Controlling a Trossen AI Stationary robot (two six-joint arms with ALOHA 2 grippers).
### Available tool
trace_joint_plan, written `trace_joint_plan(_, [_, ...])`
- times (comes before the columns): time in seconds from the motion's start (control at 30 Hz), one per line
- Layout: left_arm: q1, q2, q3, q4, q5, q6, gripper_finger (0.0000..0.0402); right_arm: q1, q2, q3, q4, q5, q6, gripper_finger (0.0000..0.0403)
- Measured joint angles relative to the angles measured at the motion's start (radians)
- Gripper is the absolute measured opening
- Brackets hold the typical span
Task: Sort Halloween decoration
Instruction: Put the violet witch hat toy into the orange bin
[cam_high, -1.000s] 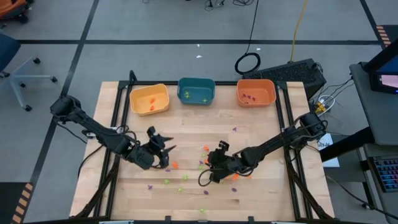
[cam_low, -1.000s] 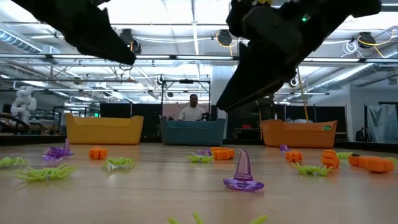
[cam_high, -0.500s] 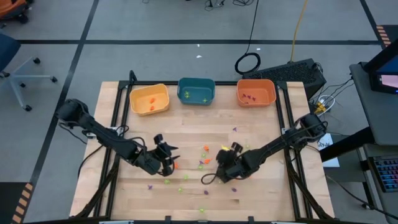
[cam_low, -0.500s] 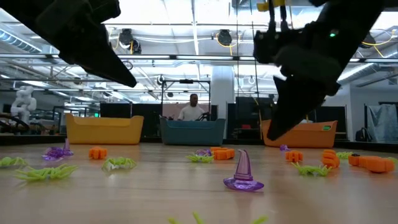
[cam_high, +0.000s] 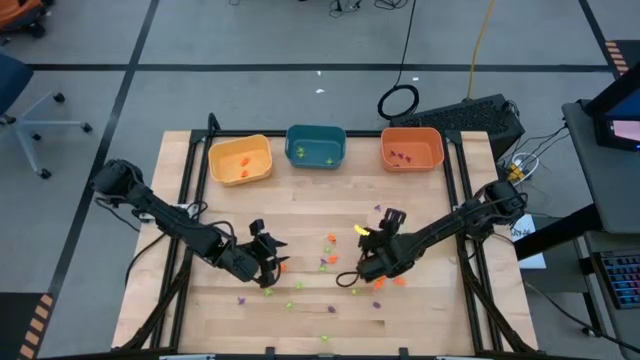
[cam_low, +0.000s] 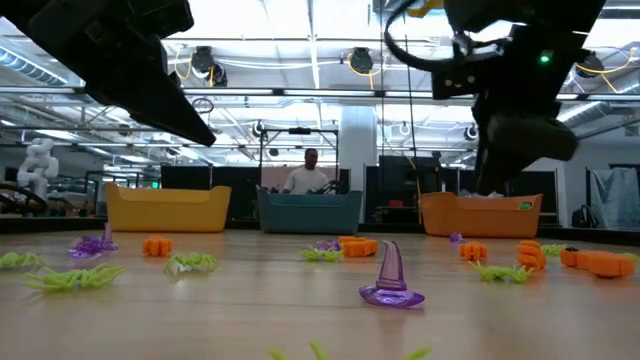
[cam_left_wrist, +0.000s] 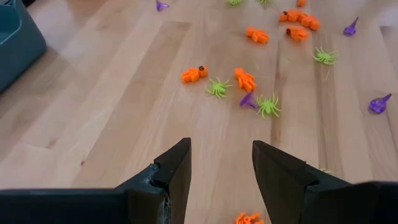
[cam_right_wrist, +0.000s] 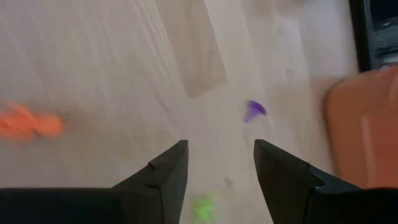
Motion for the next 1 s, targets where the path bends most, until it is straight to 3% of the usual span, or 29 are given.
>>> trace_joint_plan(0.17, [0.0,0.0,0.0,0.0,0.002,0.001,0.0168,-0.078,-0.131,-0.07,0.054,-0.042,-0.098,0.0169])
trace_joint_plan(0.37, [0.001,0.0,0.0,0.0,0.002,0.028,0.0168,-0.216,-0.293,-0.249,0.335,-0.113,-0.117,0.0169])
trace_joint_plan(0.5, [0.002,0.0,0.0,-0.001,0.0,0.035,0.0168,-0.274,-0.305,-0.373,0.549,-0.124,-0.121,0.0169])
trace_joint_plan(0.67, [0.002,0.0,0.0,-0.001,-0.007,0.035,0.0168,-0.317,-0.303,-0.472,0.665,-0.067,-0.167,0.0169])
trace_joint_plan(1.0, [0.002,0.0,0.0,-0.003,-0.011,0.035,0.0168,-0.372,-0.311,-0.564,0.862,-0.147,-0.489,0.0169])
